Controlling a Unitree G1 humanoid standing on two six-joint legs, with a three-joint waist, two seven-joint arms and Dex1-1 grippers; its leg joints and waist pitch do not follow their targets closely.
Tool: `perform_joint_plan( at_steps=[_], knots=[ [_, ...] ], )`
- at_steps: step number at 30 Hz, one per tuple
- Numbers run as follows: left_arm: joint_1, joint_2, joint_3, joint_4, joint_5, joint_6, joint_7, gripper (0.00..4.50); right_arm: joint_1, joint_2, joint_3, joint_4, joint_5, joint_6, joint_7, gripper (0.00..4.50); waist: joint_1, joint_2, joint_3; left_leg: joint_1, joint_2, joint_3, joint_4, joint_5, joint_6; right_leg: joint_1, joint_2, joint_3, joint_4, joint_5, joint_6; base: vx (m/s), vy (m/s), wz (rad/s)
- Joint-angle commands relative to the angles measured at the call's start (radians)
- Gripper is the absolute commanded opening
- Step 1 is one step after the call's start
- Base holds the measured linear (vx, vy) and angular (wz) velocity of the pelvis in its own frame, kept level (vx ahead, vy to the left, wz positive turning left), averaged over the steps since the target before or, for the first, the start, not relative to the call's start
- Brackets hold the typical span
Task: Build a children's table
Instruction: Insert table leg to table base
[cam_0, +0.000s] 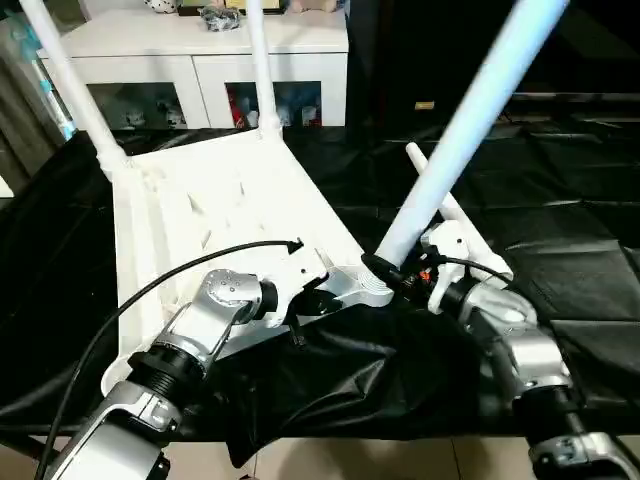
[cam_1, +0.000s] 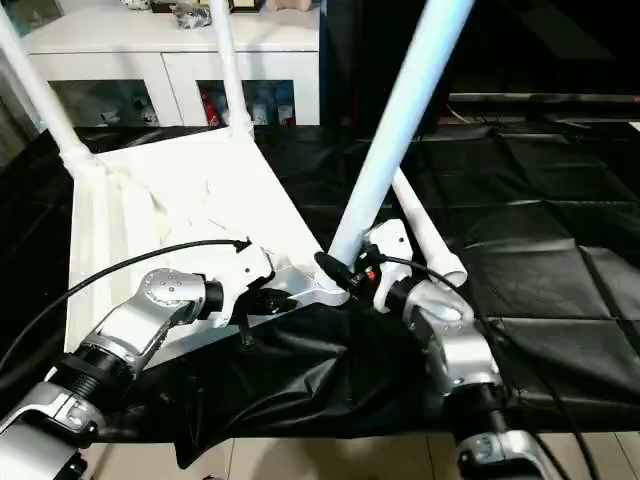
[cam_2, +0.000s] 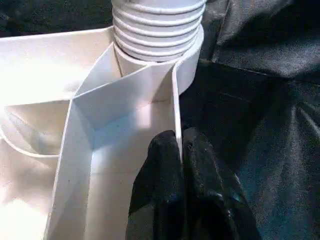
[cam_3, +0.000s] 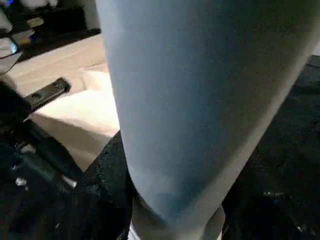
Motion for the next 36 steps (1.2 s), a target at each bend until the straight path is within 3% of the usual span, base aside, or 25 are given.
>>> perform_joint_plan(
  at_steps=[1,2,3,5,8,9,11,12,14,20,22,28,30,31,36],
  knots=[
    [-0.016,0.013,0.038,-0.017,-0.008,-0.035,0.009,0.00,0.019,-0.013,0.047,0.051,-0.033,0.046,0.055,1.92,-0.011,-0.027,-0.049,0.024,0.000,-0.009,-0.062,-0.462,0.031,0.015,-0.045,0.005,-0.127,-0.766,-0.010,0.000,0.000,0.00],
    [-0.014,0.017,0.035,-0.023,-0.010,-0.034,-0.005,0.00,-0.003,-0.021,0.058,0.074,-0.034,0.056,0.083,1.92,-0.018,-0.022,-0.047,0.021,0.004,-0.012,-0.066,-0.481,0.028,0.022,-0.043,-0.006,-0.131,-0.747,-0.011,0.000,0.000,0.00],
    [-0.013,0.021,0.032,-0.027,-0.009,-0.037,-0.016,0.00,-0.014,-0.026,0.063,0.090,-0.037,0.055,0.097,1.92,-0.018,-0.030,-0.047,0.021,0.007,-0.012,-0.069,-0.483,0.028,0.024,-0.044,-0.008,-0.132,-0.737,-0.010,0.000,0.000,0.00],
    [-0.011,0.030,0.025,-0.037,-0.010,-0.036,-0.043,0.00,-0.039,-0.032,0.072,0.127,-0.047,0.049,0.122,1.92,-0.020,-0.024,-0.048,0.024,0.008,-0.014,-0.071,-0.495,0.025,0.024,-0.046,-0.009,-0.131,-0.718,-0.019,0.000,0.000,0.00],
    [-0.012,0.043,0.018,-0.047,-0.010,-0.032,-0.076,0.00,-0.081,-0.039,0.083,0.191,-0.063,0.037,0.157,1.92,-0.025,-0.030,-0.045,0.028,0.012,-0.016,-0.073,-0.525,0.019,0.021,-0.048,-0.010,-0.132,-0.715,-0.031,0.000,0.000,0.00],
    [-0.014,0.047,0.016,-0.048,-0.010,-0.030,-0.084,0.00,-0.093,-0.040,0.085,0.208,-0.067,0.032,0.165,1.92,-0.026,-0.024,-0.046,0.034,0.015,-0.018,-0.076,-0.532,0.016,0.022,-0.050,-0.008,-0.130,-0.690,-0.048,0.000,0.000,0.00],
    [-0.022,0.063,0.010,-0.049,-0.005,-0.027,-0.110,0.00,-0.124,-0.042,0.091,0.259,-0.073,0.017,0.198,1.92,-0.029,-0.027,-0.048,0.026,0.019,-0.020,-0.083,-0.531,0.015,0.031,-0.051,-0.005,-0.121,-0.641,-0.073,0.000,0.000,0.00],
    [-0.026,0.068,0.008,-0.048,-0.003,-0.029,-0.117,0.00,-0.130,-0.043,0.094,0.272,-0.073,0.012,0.208,1.92,-0.028,-0.029,-0.047,0.030,0.020,-0.017,-0.083,-0.531,0.014,0.026,-0.054,0.003,-0.119,-0.630,-0.090,0.000,0.000,0.00],
    [-0.032,0.075,0.008,-0.047,-0.003,-0.033,-0.130,0.00,-0.135,-0.045,0.100,0.289,-0.076,-0.001,0.228,1.92,-0.028,-0.031,-0.047,0.027,0.021,-0.018,-0.084,-0.525,0.013,0.028,-0.055,0.006,-0.114,-0.619,-0.102,0.000,0.000,0.00],
    [-0.037,0.106,-0.010,-0.071,-0.020,-0.050,-0.233,0.00,-0.136,-0.052,0.120,0.335,-0.077,-0.015,0.320,1.92,-0.014,-0.031,-0.055,0.020,0.028,-0.009,-0.090,-0.464,0.013,0.035,-0.052,0.029,-0.089,-0.473,-0.177,0.000,0.000,0.00],
    [-0.034,0.112,-0.015,-0.082,-0.025,-0.047,-0.260,0.00,-0.139,-0.053,0.122,0.352,-0.078,-0.027,0.334,1.92,-0.006,-0.029,-0.055,0.024,0.029,-0.004,-0.089,-0.453,0.013,0.032,-0.052,0.034,-0.084,-0.447,-0.196,0.000,0.000,0.00],
    [-0.032,0.124,-0.023,-0.108,-0.036,-0.038,-0.317,0.00,-0.143,-0.050,0.129,0.395,-0.093,-0.074,0.371,1.92,0.007,-0.027,-0.051,0.021,0.028,-0.003,-0.089,-0.443,0.004,0.035,-0.048,0.041,-0.072,-0.417,-0.210,0.000,0.000,0.00],
    [-0.032,0.124,-0.022,-0.108,-0.034,-0.037,-0.322,0.00,-0.141,-0.048,0.129,0.398,-0.097,-0.079,0.374,1.92,0.006,-0.028,-0.046,0.028,0.025,-0.002,-0.086,-0.486,0.001,0.027,-0.046,0.041,-0.077,-0.477,-0.200,0.000,0.000,0.00],
    [-0.034,0.122,-0.021,-0.106,-0.030,-0.036,-0.327,0.00,-0.138,-0.044,0.131,0.400,-0.105,-0.092,0.377,1.92,0.006,-0.024,-0.044,0.030,0.024,-0.003,-0.086,-0.495,-0.001,0.027,-0.046,0.041,-0.080,-0.506,-0.189,0.000,0.000,0.00],
    [-0.045,0.104,-0.005,-0.086,-0.013,-0.023,-0.270,0.00,-0.134,-0.026,0.114,0.414,-0.104,-0.111,0.319,1.92,0.006,-0.028,-0.041,0.031,0.023,-0.006,-0.089,-0.490,0.001,0.027,-0.045,0.037,-0.087,-0.559,-0.162,0.000,0.000,0.00]
  ],
)
